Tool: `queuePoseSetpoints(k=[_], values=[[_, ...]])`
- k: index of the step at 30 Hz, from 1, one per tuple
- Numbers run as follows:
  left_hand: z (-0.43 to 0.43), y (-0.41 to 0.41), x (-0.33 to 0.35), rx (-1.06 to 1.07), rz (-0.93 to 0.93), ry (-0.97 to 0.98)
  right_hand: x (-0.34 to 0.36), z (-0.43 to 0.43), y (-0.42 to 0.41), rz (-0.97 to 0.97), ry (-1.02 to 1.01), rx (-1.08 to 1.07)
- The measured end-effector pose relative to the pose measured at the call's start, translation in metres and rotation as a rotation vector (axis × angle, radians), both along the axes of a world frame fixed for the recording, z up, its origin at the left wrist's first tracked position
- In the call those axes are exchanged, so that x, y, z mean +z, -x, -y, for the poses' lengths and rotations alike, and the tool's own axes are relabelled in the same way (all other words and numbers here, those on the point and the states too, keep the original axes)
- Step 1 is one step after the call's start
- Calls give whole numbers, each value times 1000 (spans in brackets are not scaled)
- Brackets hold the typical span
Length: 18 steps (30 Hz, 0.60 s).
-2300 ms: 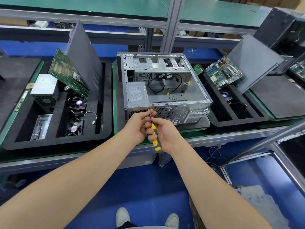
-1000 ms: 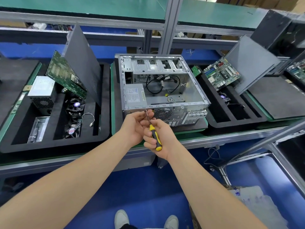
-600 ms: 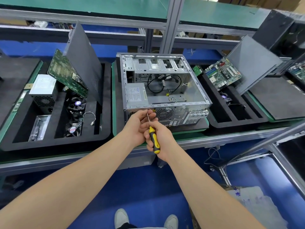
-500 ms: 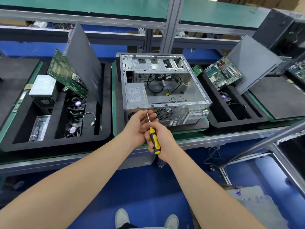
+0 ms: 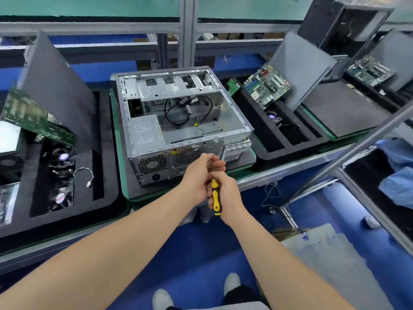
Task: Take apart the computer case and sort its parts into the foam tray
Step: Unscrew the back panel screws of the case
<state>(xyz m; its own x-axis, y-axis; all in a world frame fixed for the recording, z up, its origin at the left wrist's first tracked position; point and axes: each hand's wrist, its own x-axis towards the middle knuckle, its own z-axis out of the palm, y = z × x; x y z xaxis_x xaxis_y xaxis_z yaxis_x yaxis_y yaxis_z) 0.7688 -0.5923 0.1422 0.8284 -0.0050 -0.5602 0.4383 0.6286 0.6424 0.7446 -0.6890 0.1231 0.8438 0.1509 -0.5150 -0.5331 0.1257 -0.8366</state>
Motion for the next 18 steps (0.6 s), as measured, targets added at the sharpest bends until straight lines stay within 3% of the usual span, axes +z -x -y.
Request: queuePoseSetpoints(k=[7, 18], values=[[101, -60, 0, -90, 38, -111, -10, 83, -49, 67, 22, -216], [216, -180, -28, -18, -97, -129, -28, 199, -173, -23, 84, -148]])
